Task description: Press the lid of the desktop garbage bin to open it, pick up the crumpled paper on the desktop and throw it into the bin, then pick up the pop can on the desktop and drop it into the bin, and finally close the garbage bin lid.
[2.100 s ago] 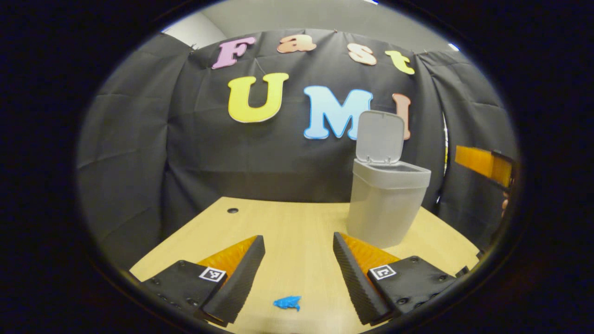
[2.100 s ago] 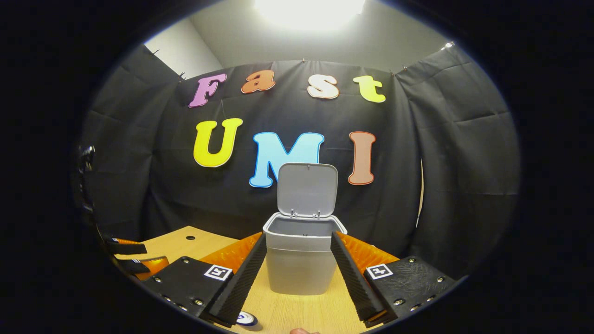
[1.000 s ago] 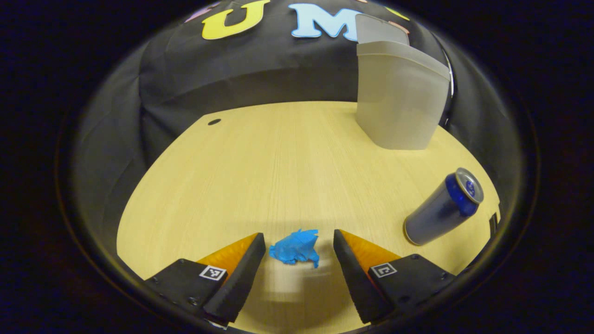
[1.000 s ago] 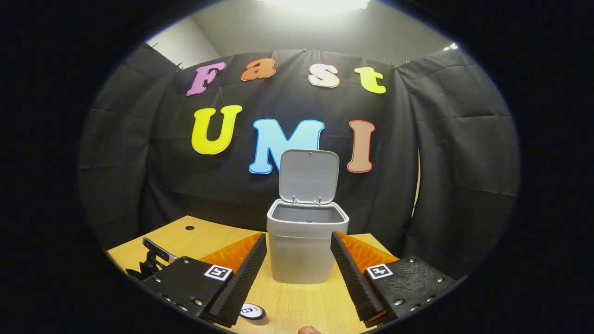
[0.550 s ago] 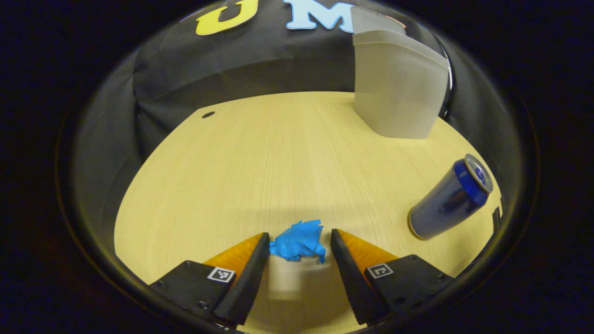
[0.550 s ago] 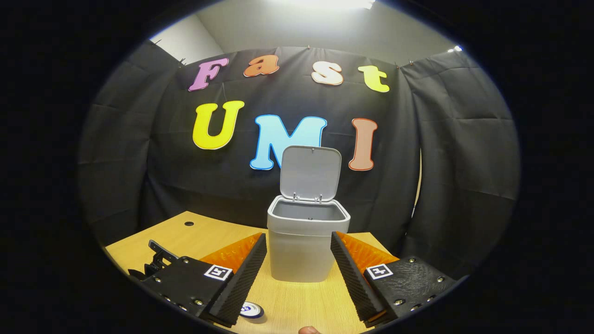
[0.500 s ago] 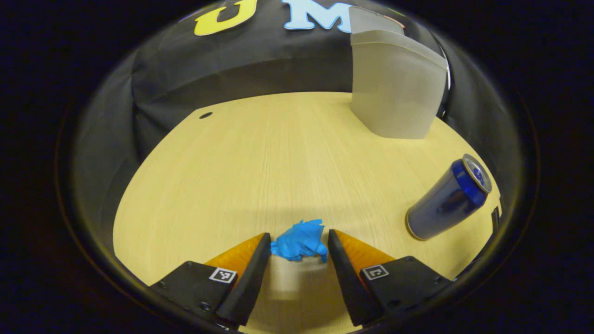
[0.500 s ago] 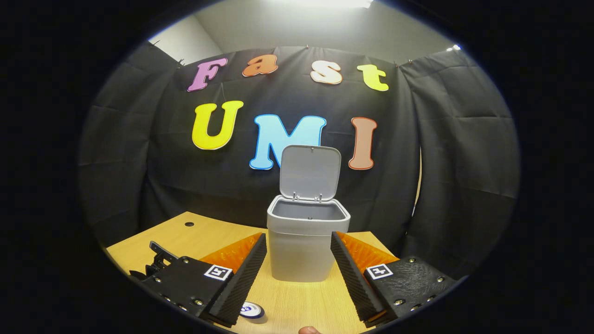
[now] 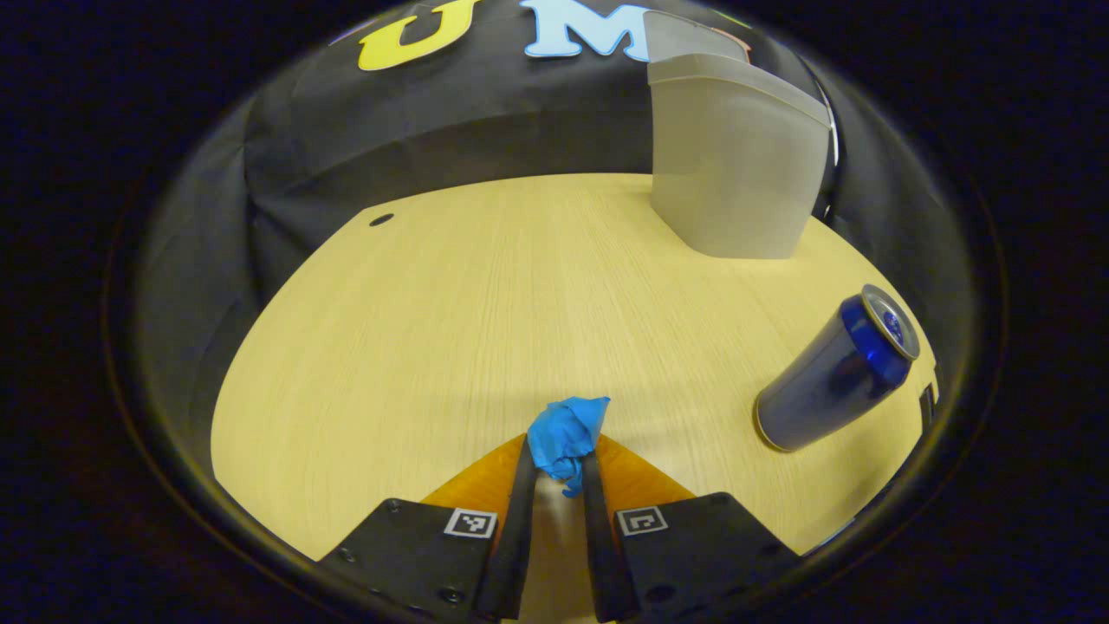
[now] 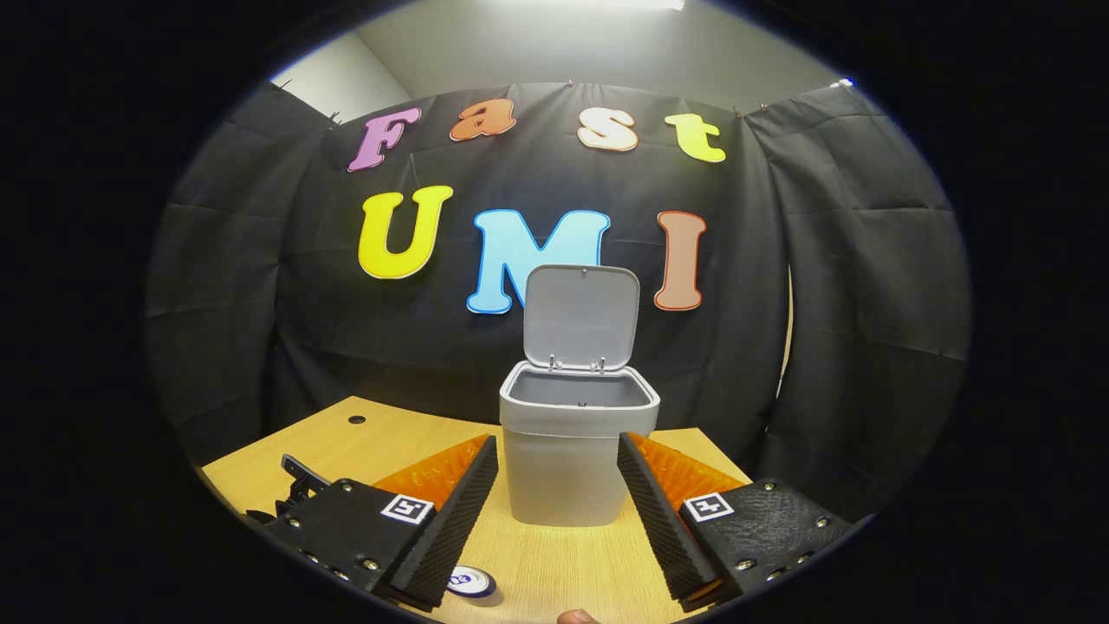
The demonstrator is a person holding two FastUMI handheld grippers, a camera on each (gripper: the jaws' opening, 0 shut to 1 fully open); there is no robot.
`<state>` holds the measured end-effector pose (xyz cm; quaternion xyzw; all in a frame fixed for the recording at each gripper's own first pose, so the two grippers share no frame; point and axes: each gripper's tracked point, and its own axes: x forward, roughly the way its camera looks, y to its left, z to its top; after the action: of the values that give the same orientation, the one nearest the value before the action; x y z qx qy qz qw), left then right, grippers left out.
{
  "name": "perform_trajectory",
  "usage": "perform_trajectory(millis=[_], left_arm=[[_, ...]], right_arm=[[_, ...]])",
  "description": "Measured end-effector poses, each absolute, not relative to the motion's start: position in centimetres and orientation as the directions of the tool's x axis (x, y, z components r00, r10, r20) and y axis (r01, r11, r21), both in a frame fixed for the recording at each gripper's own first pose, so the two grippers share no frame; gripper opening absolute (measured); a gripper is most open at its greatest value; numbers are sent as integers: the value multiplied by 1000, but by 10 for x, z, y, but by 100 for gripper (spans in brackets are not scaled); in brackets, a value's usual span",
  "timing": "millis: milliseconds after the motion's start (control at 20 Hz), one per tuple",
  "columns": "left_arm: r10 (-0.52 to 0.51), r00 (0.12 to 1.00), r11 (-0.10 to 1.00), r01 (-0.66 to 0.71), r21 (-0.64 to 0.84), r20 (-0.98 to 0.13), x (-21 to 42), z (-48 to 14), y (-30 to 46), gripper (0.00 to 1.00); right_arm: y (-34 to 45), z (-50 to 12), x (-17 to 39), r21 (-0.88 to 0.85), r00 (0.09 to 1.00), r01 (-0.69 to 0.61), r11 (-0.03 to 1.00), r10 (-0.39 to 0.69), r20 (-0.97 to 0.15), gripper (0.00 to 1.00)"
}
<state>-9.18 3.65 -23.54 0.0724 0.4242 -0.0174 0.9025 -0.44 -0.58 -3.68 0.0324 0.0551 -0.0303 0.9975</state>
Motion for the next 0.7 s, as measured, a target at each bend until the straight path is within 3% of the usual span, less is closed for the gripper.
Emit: perform_trajectory(millis=[50,150,350,400,500,700], left_arm=[[14,647,987,113,113,-763,-91,-236,33,38],[20,656,986,112,124,-754,-86,-234,33,22],[-6,673,984,134,114,-739,-83,-232,33,21],[-13,676,986,132,104,-737,-82,-232,34,15],[-22,677,989,121,82,-736,-82,-230,34,13],[-41,693,994,103,43,-720,-82,-219,29,13]], right_arm=[[-6,-38,-5,67,992,65,996,-57,-113,90],[-6,-41,-3,78,992,62,995,-52,-117,90],[-10,-43,-1,92,991,70,993,-59,-119,90],[-12,-43,-2,93,991,73,993,-62,-118,90],[-16,-42,-2,91,991,79,993,-69,-113,90],[-27,-41,-4,92,991,94,991,-85,-102,90]])
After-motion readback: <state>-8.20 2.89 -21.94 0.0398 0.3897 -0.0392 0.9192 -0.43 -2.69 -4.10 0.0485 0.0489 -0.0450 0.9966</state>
